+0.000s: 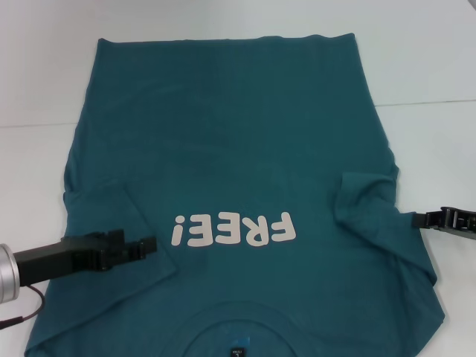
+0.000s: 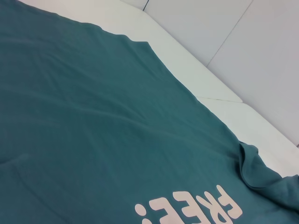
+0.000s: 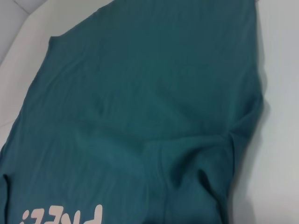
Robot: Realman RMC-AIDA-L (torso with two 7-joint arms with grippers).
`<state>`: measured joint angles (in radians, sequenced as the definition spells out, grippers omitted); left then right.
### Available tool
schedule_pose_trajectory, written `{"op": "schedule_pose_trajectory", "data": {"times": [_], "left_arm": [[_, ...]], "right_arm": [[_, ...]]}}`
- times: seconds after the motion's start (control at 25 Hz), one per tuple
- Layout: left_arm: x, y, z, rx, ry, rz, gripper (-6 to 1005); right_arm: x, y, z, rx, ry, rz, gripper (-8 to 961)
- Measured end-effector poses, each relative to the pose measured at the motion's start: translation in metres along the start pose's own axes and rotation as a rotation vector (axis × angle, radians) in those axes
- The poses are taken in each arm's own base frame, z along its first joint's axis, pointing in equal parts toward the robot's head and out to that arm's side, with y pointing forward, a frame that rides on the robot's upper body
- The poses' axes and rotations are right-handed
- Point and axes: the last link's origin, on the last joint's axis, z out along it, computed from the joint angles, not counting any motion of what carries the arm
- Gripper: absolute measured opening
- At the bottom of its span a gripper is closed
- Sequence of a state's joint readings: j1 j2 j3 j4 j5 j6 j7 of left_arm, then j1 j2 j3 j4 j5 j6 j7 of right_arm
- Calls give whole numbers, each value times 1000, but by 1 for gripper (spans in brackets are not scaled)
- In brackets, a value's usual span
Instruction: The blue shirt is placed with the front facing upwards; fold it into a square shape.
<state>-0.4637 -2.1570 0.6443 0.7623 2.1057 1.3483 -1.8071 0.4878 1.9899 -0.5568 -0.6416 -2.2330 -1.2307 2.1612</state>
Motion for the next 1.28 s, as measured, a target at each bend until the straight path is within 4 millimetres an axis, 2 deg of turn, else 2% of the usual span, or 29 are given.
{"op": "schedule_pose_trajectory", "data": {"times": [0.16, 0.28, 0.6, 0.96, 1.28], "left_arm": [[1, 0, 0, 1, 1, 1, 908], [1, 0, 0, 3, 2, 1, 908], [1, -1, 1, 7, 3, -1, 908], [1, -1, 1, 6, 4, -6, 908], [1, 0, 1, 5, 5, -8, 909]], "right_arm": [[-1, 3, -3, -32, -22, -14, 118], [0, 3, -7, -59, -42, -16, 1], [2, 1, -21, -107, -80, -12, 12], [3, -6, -49, -167, -180, 16, 24], [4, -8, -59, -189, -202, 21, 35]]}}
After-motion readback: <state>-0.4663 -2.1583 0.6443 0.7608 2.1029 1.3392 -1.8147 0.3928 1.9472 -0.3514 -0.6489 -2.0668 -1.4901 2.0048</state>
